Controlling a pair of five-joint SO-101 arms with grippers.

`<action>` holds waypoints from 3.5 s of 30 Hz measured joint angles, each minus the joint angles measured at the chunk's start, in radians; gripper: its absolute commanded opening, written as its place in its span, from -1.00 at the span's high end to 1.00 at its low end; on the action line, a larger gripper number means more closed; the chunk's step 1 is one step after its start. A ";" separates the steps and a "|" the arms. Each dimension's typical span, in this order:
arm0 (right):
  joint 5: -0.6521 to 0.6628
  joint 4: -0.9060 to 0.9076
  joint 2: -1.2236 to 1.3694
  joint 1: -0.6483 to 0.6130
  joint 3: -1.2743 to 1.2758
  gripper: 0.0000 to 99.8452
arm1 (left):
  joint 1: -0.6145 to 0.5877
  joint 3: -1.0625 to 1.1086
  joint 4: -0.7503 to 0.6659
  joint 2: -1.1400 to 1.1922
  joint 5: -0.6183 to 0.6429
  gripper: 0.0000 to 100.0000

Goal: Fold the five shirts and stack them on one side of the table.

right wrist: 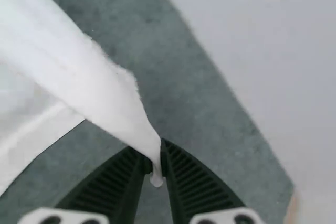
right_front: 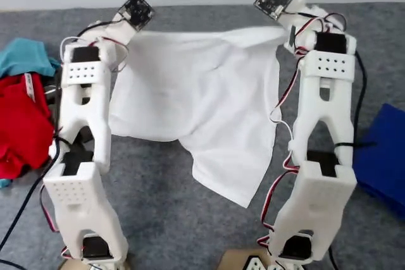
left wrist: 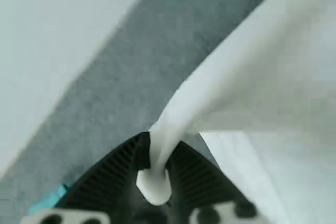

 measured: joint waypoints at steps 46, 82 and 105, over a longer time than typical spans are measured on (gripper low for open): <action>-0.037 0.675 -0.853 -0.126 0.896 0.58 | -0.084 0.000 0.680 -0.018 -0.232 0.82; -0.180 0.565 -0.818 -0.123 0.775 0.64 | -0.149 -0.150 0.735 -0.037 -0.272 0.75; -0.651 0.071 -0.290 -0.233 0.643 0.98 | 0.057 -0.150 0.367 0.166 0.413 0.99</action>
